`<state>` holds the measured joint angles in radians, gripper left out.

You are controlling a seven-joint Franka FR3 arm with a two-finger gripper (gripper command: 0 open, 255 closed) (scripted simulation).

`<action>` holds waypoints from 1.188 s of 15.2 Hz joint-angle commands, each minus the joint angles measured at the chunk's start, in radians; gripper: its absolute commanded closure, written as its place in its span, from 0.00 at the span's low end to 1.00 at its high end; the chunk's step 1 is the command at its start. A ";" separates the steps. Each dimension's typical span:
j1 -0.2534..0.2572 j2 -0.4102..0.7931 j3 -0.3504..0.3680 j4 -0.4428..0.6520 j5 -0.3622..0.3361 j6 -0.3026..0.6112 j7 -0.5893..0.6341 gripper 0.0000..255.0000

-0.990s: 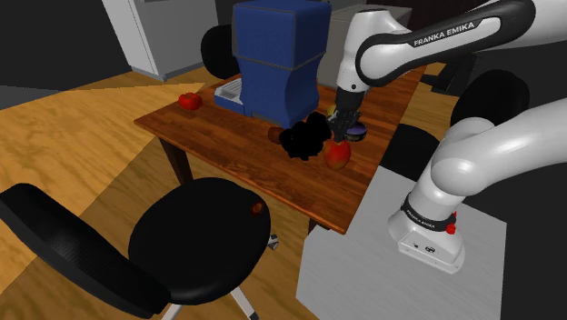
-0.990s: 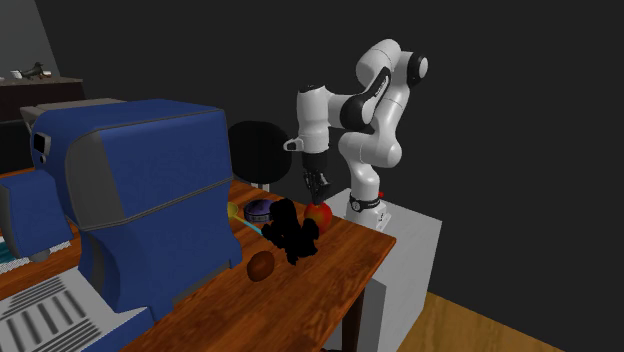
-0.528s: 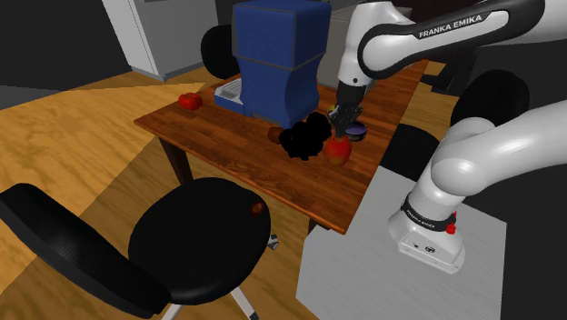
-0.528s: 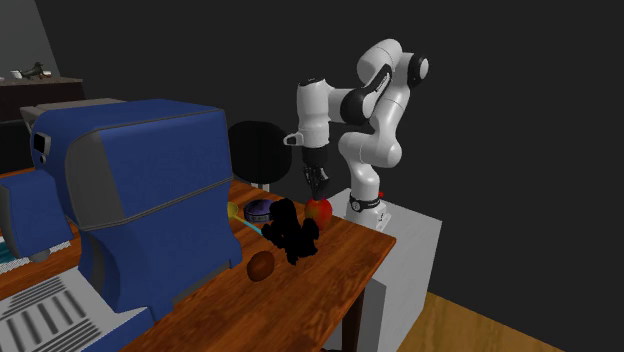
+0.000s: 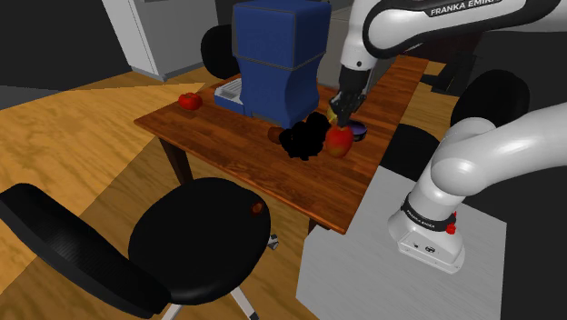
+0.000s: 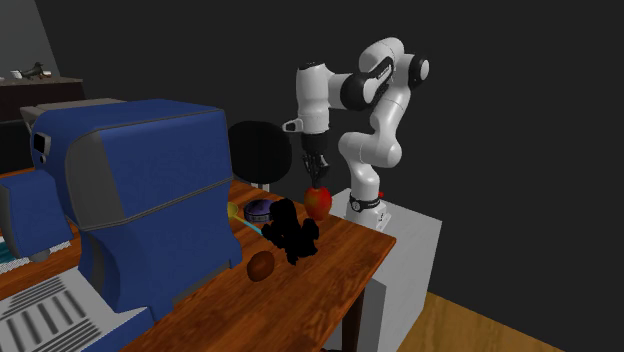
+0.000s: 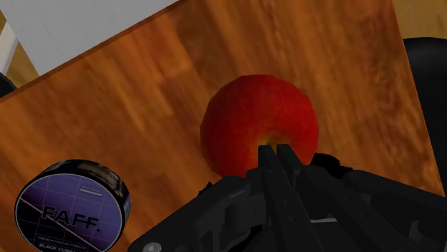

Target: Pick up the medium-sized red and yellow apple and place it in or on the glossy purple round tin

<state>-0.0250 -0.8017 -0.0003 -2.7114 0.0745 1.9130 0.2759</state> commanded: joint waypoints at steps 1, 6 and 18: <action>0.001 -0.005 0.001 0.028 0.000 -0.033 0.004 1.00; 0.000 -0.011 0.001 0.092 -0.002 -0.103 0.009 1.00; -0.054 0.080 -0.123 0.280 -0.086 -0.206 -0.120 1.00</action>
<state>-0.0711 -0.7407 -0.1037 -2.4520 0.0013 1.7091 0.1787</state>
